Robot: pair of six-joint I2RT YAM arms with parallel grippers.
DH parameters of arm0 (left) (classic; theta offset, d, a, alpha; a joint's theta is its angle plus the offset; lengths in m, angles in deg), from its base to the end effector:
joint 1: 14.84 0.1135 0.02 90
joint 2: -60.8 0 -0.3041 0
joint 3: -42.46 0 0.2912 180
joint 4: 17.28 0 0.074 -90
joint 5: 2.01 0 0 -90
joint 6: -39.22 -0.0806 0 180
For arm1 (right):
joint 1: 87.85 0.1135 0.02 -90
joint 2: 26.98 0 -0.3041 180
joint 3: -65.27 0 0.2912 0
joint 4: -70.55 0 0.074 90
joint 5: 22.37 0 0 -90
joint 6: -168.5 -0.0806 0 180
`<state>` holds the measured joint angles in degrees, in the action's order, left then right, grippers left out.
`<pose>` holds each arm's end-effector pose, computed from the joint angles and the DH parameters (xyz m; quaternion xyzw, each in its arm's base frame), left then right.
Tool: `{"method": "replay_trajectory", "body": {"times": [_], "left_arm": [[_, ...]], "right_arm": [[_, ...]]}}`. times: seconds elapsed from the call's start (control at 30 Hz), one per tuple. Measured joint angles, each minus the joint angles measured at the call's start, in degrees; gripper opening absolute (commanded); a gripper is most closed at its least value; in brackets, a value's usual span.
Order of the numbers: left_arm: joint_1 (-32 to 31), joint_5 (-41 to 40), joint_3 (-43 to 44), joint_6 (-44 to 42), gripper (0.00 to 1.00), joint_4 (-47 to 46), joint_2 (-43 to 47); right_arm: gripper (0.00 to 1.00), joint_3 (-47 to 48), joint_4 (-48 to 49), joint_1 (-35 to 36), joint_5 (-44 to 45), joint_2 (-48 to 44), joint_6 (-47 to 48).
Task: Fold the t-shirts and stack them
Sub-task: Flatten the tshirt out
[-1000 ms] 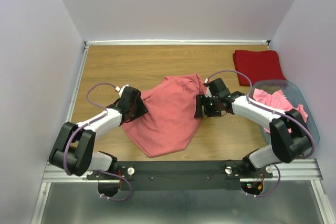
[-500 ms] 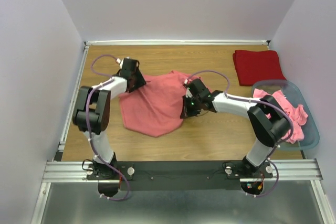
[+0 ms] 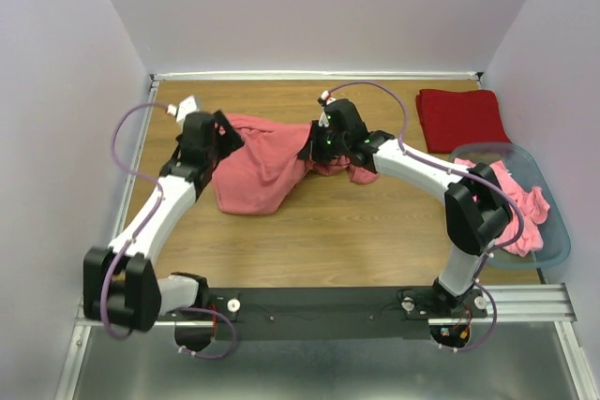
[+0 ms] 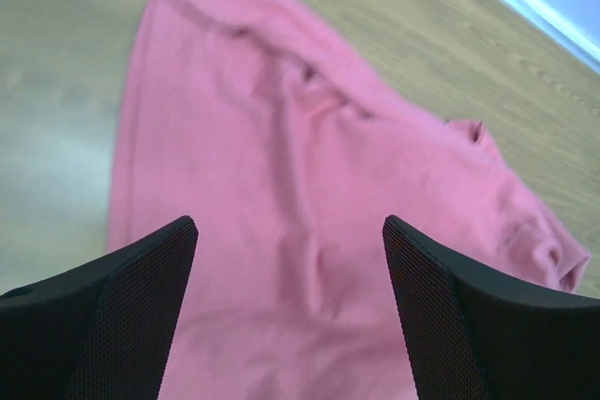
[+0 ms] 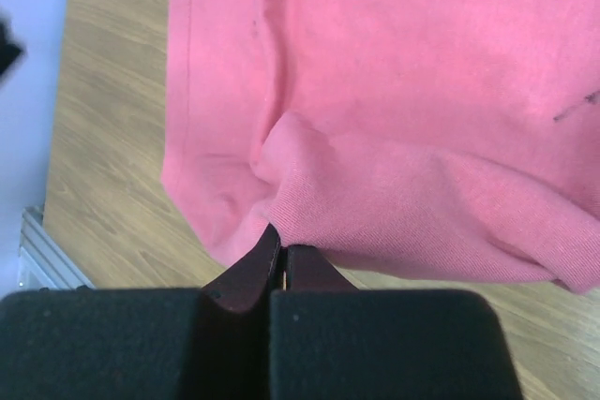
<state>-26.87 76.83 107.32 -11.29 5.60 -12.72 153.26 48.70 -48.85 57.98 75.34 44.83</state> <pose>0.3476 -0.0581 0.2812 -0.2523 0.8324 -0.1348 0.4746 0.3730 0.3194 0.2479 -0.0793 0.8858 0.3276 0.3189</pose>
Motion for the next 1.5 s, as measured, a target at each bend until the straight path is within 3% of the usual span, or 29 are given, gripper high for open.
{"method": "replay_trajectory", "body": {"times": [0.1,0.27,0.5,0.67,0.8,0.87,0.9,0.93,1.1,1.17,1.27,1.37,1.47,1.5], "left_arm": [[0.17,0.02,-9.97,4.63,0.78,1.90,8.09],[-0.07,0.76,-20.98,10.12,0.74,5.60,11.10],[-0.48,0.87,-24.35,14.12,0.73,7.06,10.75],[-0.96,0.87,-24.44,15.41,0.63,5.79,7.37],[-1.70,0.70,-24.06,16.06,0.44,4.09,4.42],[-2.16,0.57,-23.87,16.13,0.24,3.67,3.78],[-2.43,0.48,-23.85,16.20,0.07,3.58,3.56],[-2.75,0.35,-23.85,16.22,0.00,3.69,3.34],[-3.98,-1.44,-19.89,15.69,0.00,9.88,4.81],[-4.59,-3.56,-14.75,14.91,0.00,15.76,7.04],[-6.62,-8.13,-2.54,13.84,0.07,24.94,12.96],[-7.52,-11.28,4.35,13.22,0.12,30.56,19.47],[-7.50,-13.99,6.82,11.02,0.16,34.25,23.82],[-7.50,-14.43,6.69,9.31,0.16,34.32,23.12]], "right_arm": [[0.01,-0.24,-0.04,0.00,0.17,0.00,0.00],[0.01,-0.26,-0.04,0.00,0.15,0.00,0.02],[0.01,-0.26,-0.07,0.00,-0.31,0.00,0.07],[0.01,-0.57,-0.04,0.00,-0.61,0.00,0.07],[0.01,-1.42,-0.04,0.00,-0.74,0.00,0.07],[0.01,-1.81,-0.04,0.00,-0.74,0.00,0.07],[0.01,-1.99,-0.04,0.00,-0.74,0.00,0.09],[0.01,-2.21,-0.02,0.00,-0.74,0.00,0.13],[0.01,-3.43,-0.98,0.00,-0.20,-0.66,1.18],[0.02,-3.41,-2.75,0.00,0.13,-1.51,1.95],[0.04,-3.23,-7.56,0.00,0.22,-4.42,3.63],[0.06,-2.64,-12.74,0.00,-0.24,-7.26,4.90],[0.12,-1.44,-16.79,0.00,-1.05,-8.92,5.64],[0.23,-0.59,-17.88,0.00,-1.09,-8.90,5.99]]}}
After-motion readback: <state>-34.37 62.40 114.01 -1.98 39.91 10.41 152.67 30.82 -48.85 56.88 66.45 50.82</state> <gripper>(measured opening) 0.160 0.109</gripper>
